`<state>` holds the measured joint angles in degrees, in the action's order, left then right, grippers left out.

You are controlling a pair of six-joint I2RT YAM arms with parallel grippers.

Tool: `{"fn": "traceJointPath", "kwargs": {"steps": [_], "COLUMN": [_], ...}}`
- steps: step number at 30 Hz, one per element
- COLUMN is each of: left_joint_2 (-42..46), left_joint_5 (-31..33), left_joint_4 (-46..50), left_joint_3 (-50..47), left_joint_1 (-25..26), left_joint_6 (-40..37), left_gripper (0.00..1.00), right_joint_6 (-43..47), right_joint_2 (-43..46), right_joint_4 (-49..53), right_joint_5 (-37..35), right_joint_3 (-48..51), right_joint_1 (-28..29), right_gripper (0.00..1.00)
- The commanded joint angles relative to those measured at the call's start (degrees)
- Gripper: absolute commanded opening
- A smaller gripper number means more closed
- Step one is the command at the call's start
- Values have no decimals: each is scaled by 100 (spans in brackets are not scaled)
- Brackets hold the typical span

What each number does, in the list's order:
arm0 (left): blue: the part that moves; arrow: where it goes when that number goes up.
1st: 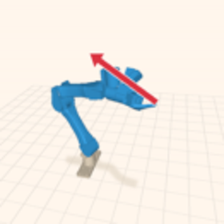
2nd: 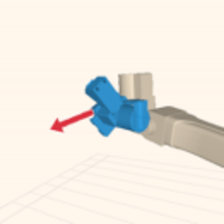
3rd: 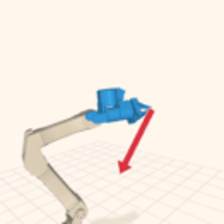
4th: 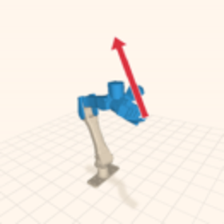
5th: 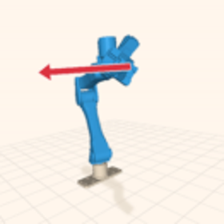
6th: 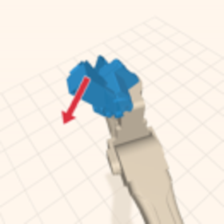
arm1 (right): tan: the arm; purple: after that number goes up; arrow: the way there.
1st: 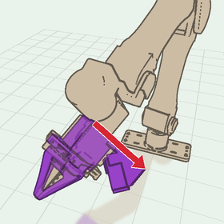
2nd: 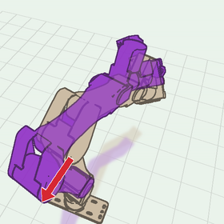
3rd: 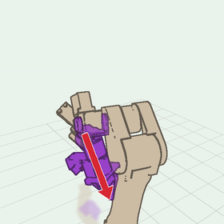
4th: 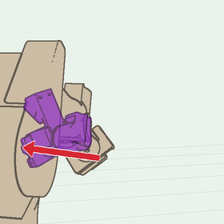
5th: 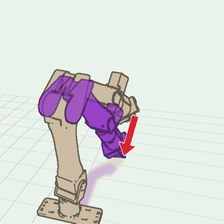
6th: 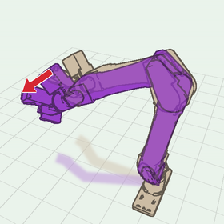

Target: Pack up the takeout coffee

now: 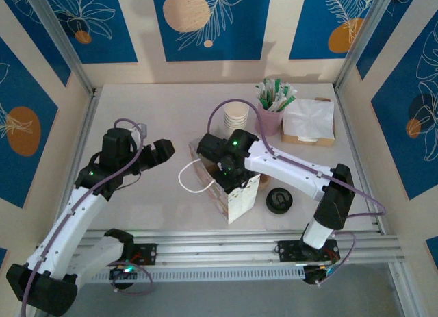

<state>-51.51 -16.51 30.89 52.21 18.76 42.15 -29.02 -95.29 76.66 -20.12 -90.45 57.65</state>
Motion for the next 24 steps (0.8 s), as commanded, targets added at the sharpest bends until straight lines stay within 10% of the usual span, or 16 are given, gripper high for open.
{"fn": "traceJointPath", "kwargs": {"steps": [1,24], "left_joint_2": [113,200], "left_joint_5": [-124,-80], "left_joint_4": [-113,-145], "left_joint_3": [88,0], "left_joint_1": [-48,-43], "left_joint_6": [78,222], "left_gripper": [81,80], "right_joint_6": [-140,-175], "right_joint_2": [278,304], "right_joint_4": [-191,-653], "right_joint_5": [264,323], "right_joint_3": [190,859], "right_joint_1": [-73,-158], "right_gripper": [59,59]}}
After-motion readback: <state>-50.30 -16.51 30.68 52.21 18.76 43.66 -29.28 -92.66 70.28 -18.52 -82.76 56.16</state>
